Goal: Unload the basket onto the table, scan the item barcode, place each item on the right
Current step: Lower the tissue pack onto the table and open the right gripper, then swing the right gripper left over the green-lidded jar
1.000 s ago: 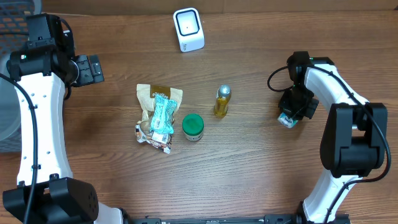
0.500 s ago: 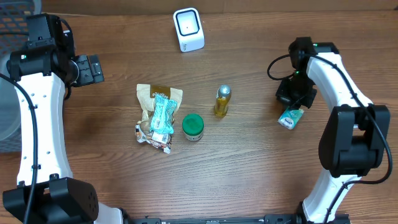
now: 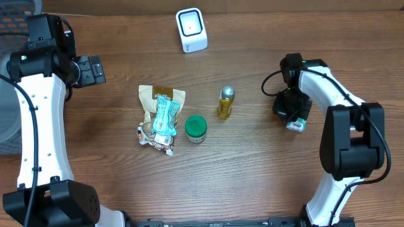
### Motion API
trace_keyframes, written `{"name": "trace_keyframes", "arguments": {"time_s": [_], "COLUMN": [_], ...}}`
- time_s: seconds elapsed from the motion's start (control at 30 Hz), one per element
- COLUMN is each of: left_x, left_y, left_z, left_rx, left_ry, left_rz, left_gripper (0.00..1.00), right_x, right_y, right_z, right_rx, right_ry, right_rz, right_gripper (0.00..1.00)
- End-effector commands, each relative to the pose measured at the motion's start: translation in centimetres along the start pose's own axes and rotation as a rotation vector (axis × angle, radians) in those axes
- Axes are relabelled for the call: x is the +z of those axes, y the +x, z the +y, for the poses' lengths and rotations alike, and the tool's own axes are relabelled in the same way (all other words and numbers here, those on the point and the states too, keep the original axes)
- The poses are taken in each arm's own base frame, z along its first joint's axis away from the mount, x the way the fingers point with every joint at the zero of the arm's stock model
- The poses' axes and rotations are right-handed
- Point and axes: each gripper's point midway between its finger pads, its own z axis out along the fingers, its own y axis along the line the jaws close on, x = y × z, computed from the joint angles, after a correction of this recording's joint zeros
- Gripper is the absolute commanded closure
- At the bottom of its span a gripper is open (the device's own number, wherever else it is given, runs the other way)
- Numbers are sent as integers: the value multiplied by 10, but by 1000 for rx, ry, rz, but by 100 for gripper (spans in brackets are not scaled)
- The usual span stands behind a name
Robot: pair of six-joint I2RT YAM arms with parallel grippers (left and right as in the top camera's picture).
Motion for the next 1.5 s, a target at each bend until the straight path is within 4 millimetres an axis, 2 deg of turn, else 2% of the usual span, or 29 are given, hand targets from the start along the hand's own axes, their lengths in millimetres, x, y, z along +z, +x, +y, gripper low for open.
{"name": "trace_keyframes", "arguments": {"time_s": [0.0,0.3,0.4,0.43,0.47,0.53,0.6,0.83,0.93,1.07,1.17,1.3,1.47], "left_x": [-9,-9,-9,-9,-9,-9,-9,-9,-9,-9,-9,-9,-9], "left_y": [-6,-6,-6,-6,-6,-6,-6,-6,-6,-6,-6,-6,-6], "left_z": [3,3,3,3,3,3,3,3,3,3,3,3,3], "left_rx": [15,15,15,15,15,15,15,15,15,15,15,15,15], "left_ry": [-5,-5,-5,-5,-5,-5,-5,-5,-5,-5,-5,-5,-5], "left_rz": [-32,-32,-32,-32,-32,-32,-32,-32,-32,-32,-32,-32,-32], "left_gripper": [0,0,1,0,1,0,0,0,0,0,0,0,1], "right_x": [0,1,1,1,0,-8,-22,-109,-138,-162,-172,-175,-186], "right_y": [-9,-16,-16,-14,-12,-9,-9,-1,17,50,77,120,175], "right_z": [-26,-24,-24,-25,-26,-26,-22,-7,11,38,64,103,165], "right_rx": [12,27,26,25,23,20,22,-11,-72,-190,-278,-362,-579], "right_ry": [117,90,92,95,101,97,65,-53,-137,-196,-211,-223,-318], "right_rz": [-45,-61,-62,-56,-45,-25,-19,-90,-128,-160,-184,-191,-281], "right_gripper": [87,86,83,87,96,96,96,96,96,96,96,96,94]}}
